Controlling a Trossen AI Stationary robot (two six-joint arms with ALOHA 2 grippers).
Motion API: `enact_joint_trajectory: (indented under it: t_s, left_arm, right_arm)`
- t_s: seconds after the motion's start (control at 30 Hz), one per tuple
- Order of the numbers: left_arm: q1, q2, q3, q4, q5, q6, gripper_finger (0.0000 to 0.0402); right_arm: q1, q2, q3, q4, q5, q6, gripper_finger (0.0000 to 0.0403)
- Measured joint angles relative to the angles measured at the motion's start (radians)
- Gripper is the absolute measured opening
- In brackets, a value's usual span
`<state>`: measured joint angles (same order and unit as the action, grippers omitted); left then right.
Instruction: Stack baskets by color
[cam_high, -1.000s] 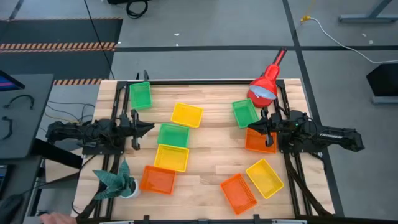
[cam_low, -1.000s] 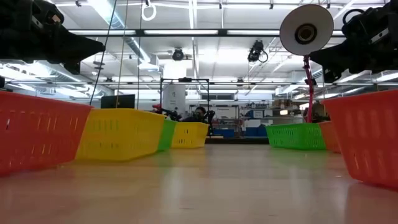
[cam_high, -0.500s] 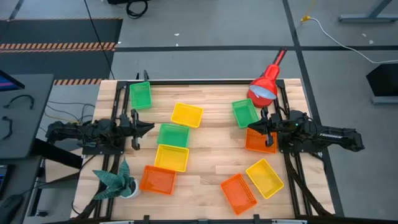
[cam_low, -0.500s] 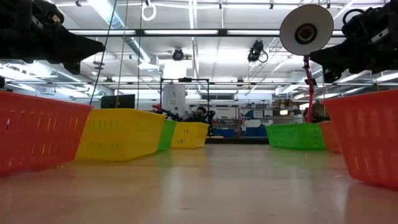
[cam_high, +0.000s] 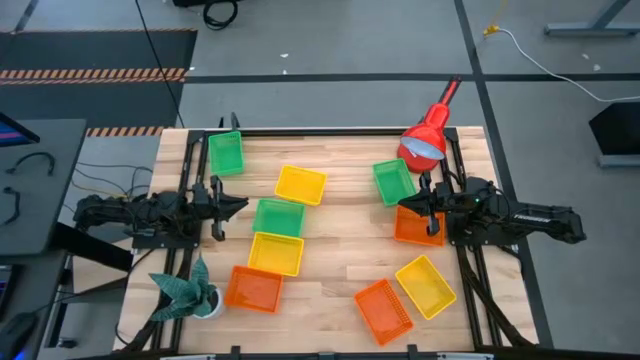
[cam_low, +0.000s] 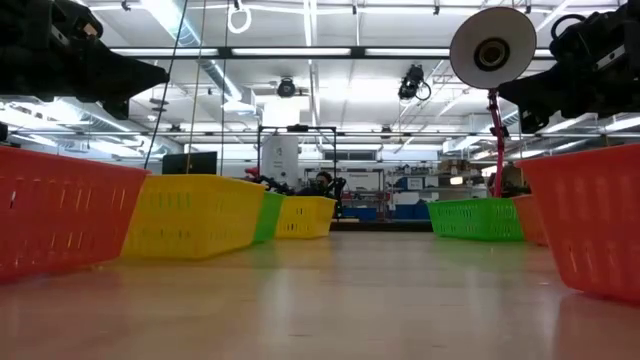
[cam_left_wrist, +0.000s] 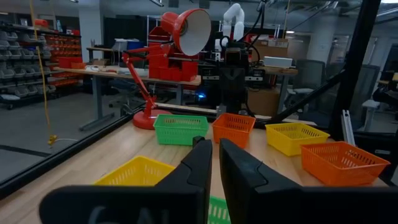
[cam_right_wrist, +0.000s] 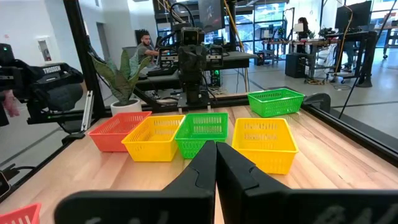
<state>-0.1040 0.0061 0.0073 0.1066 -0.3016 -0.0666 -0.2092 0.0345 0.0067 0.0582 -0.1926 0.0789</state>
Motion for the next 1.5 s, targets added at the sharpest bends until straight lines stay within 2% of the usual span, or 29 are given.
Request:
enact_joint_trajectory:
  t_s: [0.17,0.3,0.43,0.6,0.73,0.9,0.97,1.13,1.27,1.37,1.5]
  left_arm:
    - [0.000,0.000,0.000,0.000,0.000,0.000,0.0034]
    - [0.000,0.000,0.000,0.001,-0.001,-0.001,0.0030]
    - [-0.001,0.000,0.000,0.003,-0.062,-0.001,0.0033]
    - [0.000,0.000,0.000,0.010,-0.103,-0.027,0.0038]
    - [0.000,0.000,0.000,0.009,-0.102,-0.026,0.0039]
    - [0.000,0.000,0.000,0.009,-0.102,-0.027,0.0036]
    - [0.000,0.000,0.000,0.008,-0.102,-0.026,0.0034]
    - [0.000,0.000,0.000,0.007,-0.103,0.004,0.0030]
    - [0.000,0.000,0.000,0.007,-0.102,0.008,0.0033]
    - [0.000,0.000,0.000,0.007,-0.102,0.004,0.0036]
    - [0.000,0.000,0.000,0.007,-0.103,0.001,0.0038]
  right_arm:
    - [0.000,0.000,0.000,0.002,0.000,-0.005,0.0009]
    - [0.000,0.000,0.000,0.078,0.025,-0.044,0.0009]
    - [0.000,0.000,0.000,0.285,0.031,0.036,0.0009]
    - [0.000,-0.001,0.000,0.653,0.064,0.103,0.0009]
    - [0.000,-0.001,0.007,0.817,0.191,0.131,0.0009]
    - [0.000,0.018,0.057,0.800,0.366,0.252,0.0009]
    - [0.000,0.039,0.074,0.807,0.395,0.277,0.0009]
    - [0.000,0.080,0.084,0.832,0.320,0.323,0.0009]
    - [0.000,0.115,0.105,0.841,0.327,0.395,0.0009]
    - [0.010,0.173,0.183,0.825,0.267,0.350,0.0009]
    - [0.032,0.295,0.362,0.715,0.189,0.313,0.0005]
